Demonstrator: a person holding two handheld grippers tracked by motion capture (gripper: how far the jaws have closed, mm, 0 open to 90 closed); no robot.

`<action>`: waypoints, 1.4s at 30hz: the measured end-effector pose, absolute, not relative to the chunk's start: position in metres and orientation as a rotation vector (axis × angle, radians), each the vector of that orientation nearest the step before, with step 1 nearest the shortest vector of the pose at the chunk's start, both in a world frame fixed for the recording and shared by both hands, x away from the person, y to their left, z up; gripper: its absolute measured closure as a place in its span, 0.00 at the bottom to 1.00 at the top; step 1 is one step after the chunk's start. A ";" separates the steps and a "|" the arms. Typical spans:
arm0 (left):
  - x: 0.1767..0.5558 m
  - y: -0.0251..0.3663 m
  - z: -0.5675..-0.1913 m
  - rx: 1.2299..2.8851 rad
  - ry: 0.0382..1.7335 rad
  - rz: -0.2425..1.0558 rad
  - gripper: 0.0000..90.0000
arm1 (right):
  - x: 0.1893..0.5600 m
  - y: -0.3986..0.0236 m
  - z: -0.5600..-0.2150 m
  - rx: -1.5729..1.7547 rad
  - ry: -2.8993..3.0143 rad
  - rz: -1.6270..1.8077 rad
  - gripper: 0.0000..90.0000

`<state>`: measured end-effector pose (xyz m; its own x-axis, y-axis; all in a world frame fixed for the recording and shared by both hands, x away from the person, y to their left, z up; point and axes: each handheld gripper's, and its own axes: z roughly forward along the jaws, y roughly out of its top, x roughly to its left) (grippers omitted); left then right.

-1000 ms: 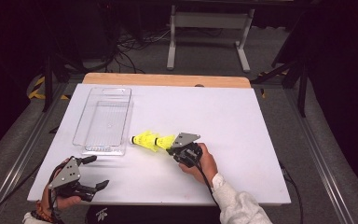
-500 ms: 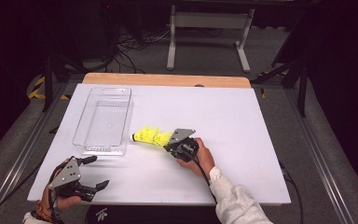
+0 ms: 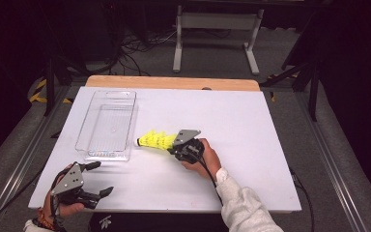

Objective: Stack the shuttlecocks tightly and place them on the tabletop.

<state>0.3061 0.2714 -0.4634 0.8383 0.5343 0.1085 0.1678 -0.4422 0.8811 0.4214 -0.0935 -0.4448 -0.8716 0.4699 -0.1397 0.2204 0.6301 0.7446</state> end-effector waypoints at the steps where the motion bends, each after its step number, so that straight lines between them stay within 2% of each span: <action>1: 0.306 0.271 -0.463 2.016 0.517 0.461 0.09 | 0.422 -0.093 -0.445 0.553 2.536 1.090 0.91; 8: 0.306 0.272 -0.463 2.016 0.513 0.466 0.09 | 0.423 -0.092 -0.448 0.551 2.548 1.084 0.88; 11: 0.305 0.272 -0.463 2.011 0.514 0.465 0.09 | 0.422 -0.093 -0.448 0.566 2.556 1.082 0.73; 15: 0.305 0.273 -0.462 2.008 0.510 0.470 0.09 | 0.420 -0.098 -0.445 0.582 2.564 1.086 0.69; 17: 0.305 0.273 -0.461 2.008 0.508 0.471 0.09 | 0.418 -0.101 -0.445 0.587 2.573 1.079 0.73; 23: 0.305 0.272 -0.461 2.013 0.502 0.472 0.09 | 0.413 -0.104 -0.446 0.574 2.558 1.024 0.96; 30: 0.305 0.272 -0.462 2.009 0.507 0.463 0.09 | 0.415 -0.101 -0.446 0.575 2.537 1.034 0.99; 33: 0.305 0.271 -0.462 2.009 0.507 0.465 0.09 | 0.414 -0.100 -0.446 0.568 2.538 1.032 0.95; 35: 0.305 0.272 -0.462 2.009 0.504 0.471 0.09 | 0.414 -0.101 -0.446 0.581 2.527 1.041 0.85; 42: 0.305 0.274 -0.460 1.984 0.518 0.472 0.09 | 0.408 -0.109 -0.437 0.575 2.488 1.104 0.70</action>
<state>0.3049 0.2741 -0.4603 0.8326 0.5435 0.1068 0.1570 -0.4166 0.8954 0.4079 -0.1095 -0.4368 -0.8532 0.4977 -0.1562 0.2181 0.6125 0.7598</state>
